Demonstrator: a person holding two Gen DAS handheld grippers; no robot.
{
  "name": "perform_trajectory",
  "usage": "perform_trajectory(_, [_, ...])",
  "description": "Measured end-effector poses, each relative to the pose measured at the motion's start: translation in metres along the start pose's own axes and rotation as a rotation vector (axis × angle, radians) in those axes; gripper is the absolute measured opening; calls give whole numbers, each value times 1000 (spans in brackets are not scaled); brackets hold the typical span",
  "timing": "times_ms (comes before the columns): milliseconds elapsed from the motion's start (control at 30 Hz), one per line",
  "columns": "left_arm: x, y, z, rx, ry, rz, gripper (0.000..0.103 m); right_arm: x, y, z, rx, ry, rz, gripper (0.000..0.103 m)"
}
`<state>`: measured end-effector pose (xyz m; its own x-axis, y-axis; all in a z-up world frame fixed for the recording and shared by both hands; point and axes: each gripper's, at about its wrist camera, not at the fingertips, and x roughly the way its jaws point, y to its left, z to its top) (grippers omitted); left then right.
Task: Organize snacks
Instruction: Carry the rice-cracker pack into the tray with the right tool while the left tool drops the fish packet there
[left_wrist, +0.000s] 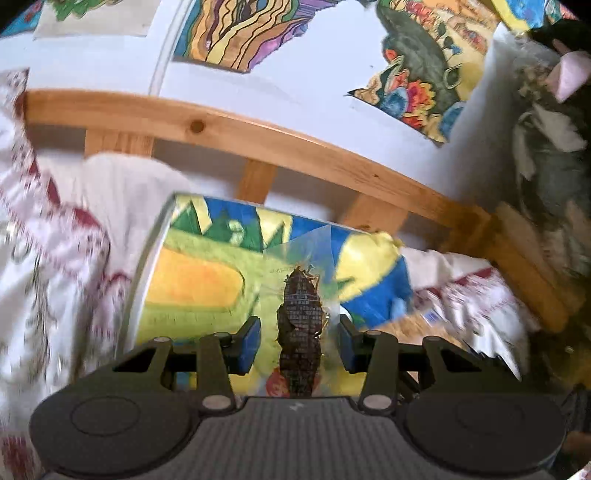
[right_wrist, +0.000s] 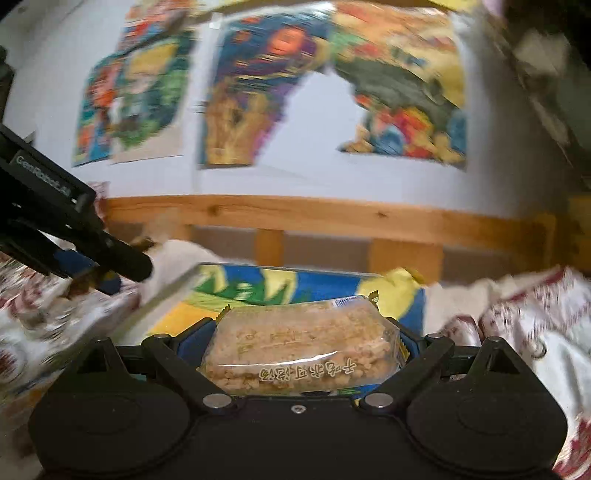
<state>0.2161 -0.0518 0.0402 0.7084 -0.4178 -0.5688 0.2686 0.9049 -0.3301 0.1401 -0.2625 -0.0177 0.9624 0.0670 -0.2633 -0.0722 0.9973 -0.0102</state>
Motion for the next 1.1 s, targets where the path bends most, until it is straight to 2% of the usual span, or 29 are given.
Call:
perform_trajectory(200, [55,-2,16,24,26,44,47,37,-27,-11,55,52,-65,95])
perform_trajectory(500, [121,3,4,-13,47,40,47,56,-31,-20,61,136,-48,95])
perform_trajectory(667, [134,-2,-10,32,42,81,48,60,-24,-27,23,170,-48,96])
perform_trajectory(1000, [148,-6,-18,49,47,149,49,62,-28,-31,47,208,-57,99])
perform_trajectory(1100, [144,-3,-17,19,43,149,61,61,-26,-30,38,200,-56,101])
